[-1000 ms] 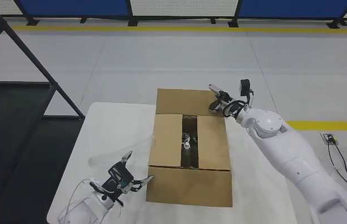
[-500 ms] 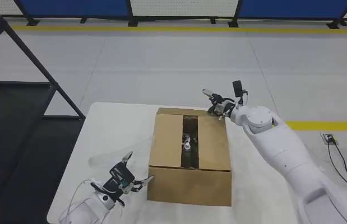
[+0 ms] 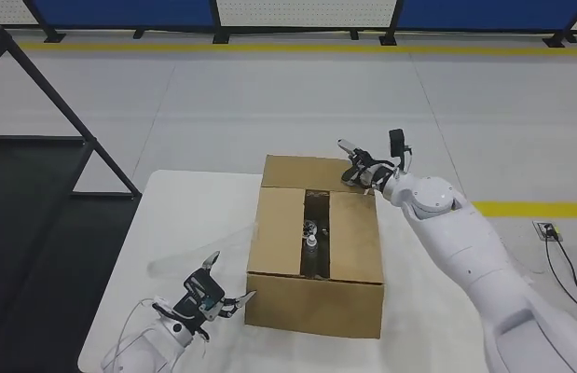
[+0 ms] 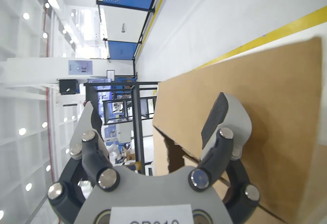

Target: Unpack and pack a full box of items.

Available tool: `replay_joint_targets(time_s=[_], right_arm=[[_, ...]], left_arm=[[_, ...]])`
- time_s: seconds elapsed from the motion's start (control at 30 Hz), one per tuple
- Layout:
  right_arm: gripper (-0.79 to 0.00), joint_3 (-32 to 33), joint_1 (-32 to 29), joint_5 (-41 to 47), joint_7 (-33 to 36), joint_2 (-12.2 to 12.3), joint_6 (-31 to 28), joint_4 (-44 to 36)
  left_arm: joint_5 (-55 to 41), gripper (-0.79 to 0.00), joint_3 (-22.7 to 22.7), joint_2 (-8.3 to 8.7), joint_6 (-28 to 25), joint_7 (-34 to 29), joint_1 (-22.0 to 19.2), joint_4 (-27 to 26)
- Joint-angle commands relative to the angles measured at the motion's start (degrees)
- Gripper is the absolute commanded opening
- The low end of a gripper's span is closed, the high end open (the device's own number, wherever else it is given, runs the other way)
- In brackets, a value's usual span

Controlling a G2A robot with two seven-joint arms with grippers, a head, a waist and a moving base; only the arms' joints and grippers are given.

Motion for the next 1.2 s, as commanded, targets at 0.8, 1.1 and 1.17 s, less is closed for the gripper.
replay_joint_targets(time_s=[0.8, 1.1, 1.17], right_arm=[[0.000, 0.67, -1.93, -8.81, 16.86, 0.34, 0.57, -10.98], [0.000, 1.81, -4.70, -11.28, 16.47, 0.78, 3.22, -13.49], [0.000, 2.16, -5.02, -11.62, 17.12, 0.84, 3.79, -13.86]], left_arm=[[-18.23, 0.000, -10.54, 0.41, 2.70, 0.45, 2.18, -1.44], [-18.59, 0.000, -10.45, 0.41, 3.38, -0.06, 2.39, -1.58], [-18.81, 0.000, -10.54, 0.42, 3.40, -0.14, 2.30, -1.51]])
